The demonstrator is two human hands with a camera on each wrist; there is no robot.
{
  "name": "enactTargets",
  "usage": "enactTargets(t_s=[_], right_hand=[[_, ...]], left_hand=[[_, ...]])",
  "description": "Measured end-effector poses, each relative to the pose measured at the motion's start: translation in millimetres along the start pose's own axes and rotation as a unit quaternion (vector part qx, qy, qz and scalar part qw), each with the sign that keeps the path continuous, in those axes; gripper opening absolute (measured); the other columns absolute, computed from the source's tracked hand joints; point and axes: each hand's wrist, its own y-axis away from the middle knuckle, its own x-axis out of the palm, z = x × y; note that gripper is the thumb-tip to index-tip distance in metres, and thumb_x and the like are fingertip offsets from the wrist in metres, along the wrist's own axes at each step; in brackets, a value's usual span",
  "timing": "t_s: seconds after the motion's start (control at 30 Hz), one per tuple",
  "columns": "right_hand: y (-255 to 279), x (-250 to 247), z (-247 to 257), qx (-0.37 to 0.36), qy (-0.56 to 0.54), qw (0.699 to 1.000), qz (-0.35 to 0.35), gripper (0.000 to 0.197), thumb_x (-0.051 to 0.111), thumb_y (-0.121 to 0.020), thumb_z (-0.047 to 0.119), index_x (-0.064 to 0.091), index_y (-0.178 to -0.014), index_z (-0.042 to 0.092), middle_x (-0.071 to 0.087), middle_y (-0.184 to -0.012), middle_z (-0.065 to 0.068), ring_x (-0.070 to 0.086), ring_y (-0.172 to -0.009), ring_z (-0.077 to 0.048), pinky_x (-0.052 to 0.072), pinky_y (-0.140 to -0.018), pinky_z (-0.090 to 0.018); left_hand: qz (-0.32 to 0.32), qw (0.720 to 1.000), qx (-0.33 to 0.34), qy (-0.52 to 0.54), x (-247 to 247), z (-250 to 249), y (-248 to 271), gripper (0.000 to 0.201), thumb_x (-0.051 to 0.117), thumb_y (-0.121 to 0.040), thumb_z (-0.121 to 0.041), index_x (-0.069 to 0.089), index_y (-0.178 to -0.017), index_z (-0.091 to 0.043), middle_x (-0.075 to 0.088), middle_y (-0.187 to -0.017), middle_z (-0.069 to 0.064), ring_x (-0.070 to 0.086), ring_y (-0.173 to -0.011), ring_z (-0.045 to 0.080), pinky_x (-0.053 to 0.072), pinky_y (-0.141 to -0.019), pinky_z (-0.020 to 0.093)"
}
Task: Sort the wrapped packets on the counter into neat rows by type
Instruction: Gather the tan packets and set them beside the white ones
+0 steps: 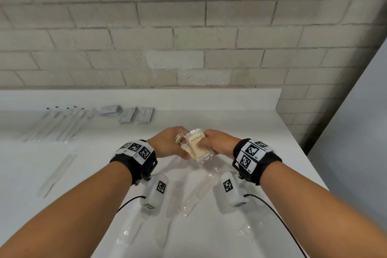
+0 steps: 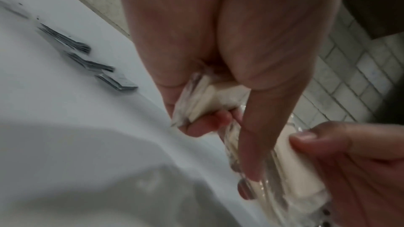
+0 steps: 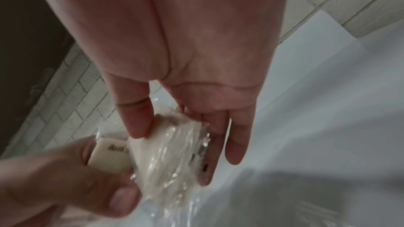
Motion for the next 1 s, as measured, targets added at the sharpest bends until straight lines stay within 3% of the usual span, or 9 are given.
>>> enactTargets(t_s=[0.07, 0.23, 0.3, 0.37, 0.5, 0.6, 0.73, 0.87, 1.0], right_hand=[[-1, 4, 2, -0.008, 0.001, 1.0, 0.005, 0.027, 0.056, -0.09, 0.017, 0.054, -0.114, 0.006, 0.058, -0.097, -0.008, 0.056, -0.089, -0.023, 0.044, -0.078, -0.034], [1, 11, 2, -0.023, -0.069, 0.997, -0.01, 0.012, 0.051, -0.092, 0.012, 0.053, -0.104, 0.009, 0.058, -0.096, -0.011, 0.057, -0.088, -0.025, 0.049, -0.074, -0.033], [0, 9, 2, -0.032, -0.117, 0.992, -0.035, 0.01, 0.052, -0.092, 0.012, 0.054, -0.102, 0.009, 0.058, -0.1, -0.013, 0.058, -0.091, -0.027, 0.052, -0.081, -0.04], [1, 8, 7, -0.041, -0.158, 0.985, -0.058, 0.014, 0.053, -0.093, 0.015, 0.056, -0.105, 0.008, 0.061, -0.104, -0.013, 0.06, -0.095, -0.028, 0.051, -0.09, -0.046], [2, 11, 21, -0.068, -0.258, 0.961, -0.073, 0.026, 0.05, -0.095, 0.012, 0.054, -0.118, 0.001, 0.062, -0.105, -0.015, 0.061, -0.094, -0.027, 0.053, -0.083, -0.039], [3, 23, 30, -0.069, -0.34, 0.936, -0.06, 0.007, 0.05, -0.095, 0.007, 0.056, -0.099, 0.004, 0.062, -0.094, -0.016, 0.061, -0.085, -0.028, 0.052, -0.08, -0.039], [4, 38, 35, -0.068, -0.394, 0.915, -0.043, 0.013, 0.046, -0.096, 0.004, 0.055, -0.107, 0.002, 0.062, -0.103, -0.02, 0.062, -0.088, -0.031, 0.052, -0.084, -0.042], [5, 53, 42, -0.06, -0.394, 0.916, -0.052, 0.027, 0.045, -0.097, 0.003, 0.05, -0.123, -0.004, 0.058, -0.109, -0.021, 0.061, -0.086, -0.027, 0.051, -0.078, -0.039], [5, 64, 51, -0.06, -0.386, 0.918, -0.067, 0.024, 0.046, -0.097, 0.003, 0.051, -0.12, -0.002, 0.059, -0.105, -0.018, 0.06, -0.088, -0.026, 0.051, -0.085, -0.041]], left_hand=[[-0.002, 0.999, -0.001, 0.04, -6, -1, 3, 0.049, 0.084, -0.06, -0.003, 0.062, -0.101, -0.02, 0.061, -0.086, -0.004, 0.057, -0.079, 0.015, 0.049, -0.075, 0.033], [-0.025, 0.982, 0.0, 0.186, -17, -2, 8, 0.047, 0.078, -0.071, 0.002, 0.063, -0.114, -0.01, 0.063, -0.093, 0.005, 0.055, -0.07, 0.015, 0.043, -0.057, 0.023], [-0.065, 0.964, -0.013, 0.258, -17, 3, 10, 0.039, 0.076, -0.08, -0.013, 0.062, -0.116, -0.006, 0.062, -0.09, 0.006, 0.052, -0.067, 0.013, 0.042, -0.058, 0.025], [-0.107, 0.947, -0.02, 0.301, -17, 9, 9, 0.051, 0.074, -0.081, -0.034, 0.06, -0.12, -0.005, 0.064, -0.091, 0.005, 0.05, -0.065, 0.012, 0.042, -0.058, 0.025], [-0.133, 0.939, -0.019, 0.316, -8, 4, 10, 0.081, 0.075, -0.067, -0.059, 0.046, -0.125, -0.01, 0.063, -0.088, 0.004, 0.051, -0.066, 0.013, 0.043, -0.058, 0.028], [-0.133, 0.923, -0.02, 0.36, -4, -4, 9, 0.068, 0.072, -0.07, -0.045, 0.033, -0.12, -0.019, 0.056, -0.09, 0.006, 0.053, -0.069, 0.017, 0.043, -0.06, 0.032], [-0.119, 0.888, -0.013, 0.445, -10, -6, 13, 0.043, 0.055, -0.065, -0.02, 0.032, -0.101, -0.017, 0.042, -0.087, 0.004, 0.051, -0.07, 0.019, 0.04, -0.056, 0.029], [-0.106, 0.885, -0.008, 0.454, -19, 3, 20, 0.026, 0.046, -0.059, -0.01, 0.037, -0.083, -0.014, 0.038, -0.086, 0.007, 0.046, -0.082, 0.025, 0.042, -0.061, 0.032], [-0.095, 0.899, 0.015, 0.427, -28, 7, 29, 0.008, 0.042, -0.064, -0.005, 0.041, -0.068, -0.012, 0.04, -0.067, 0.006, 0.043, -0.061, 0.022, 0.037, -0.055, 0.027]])
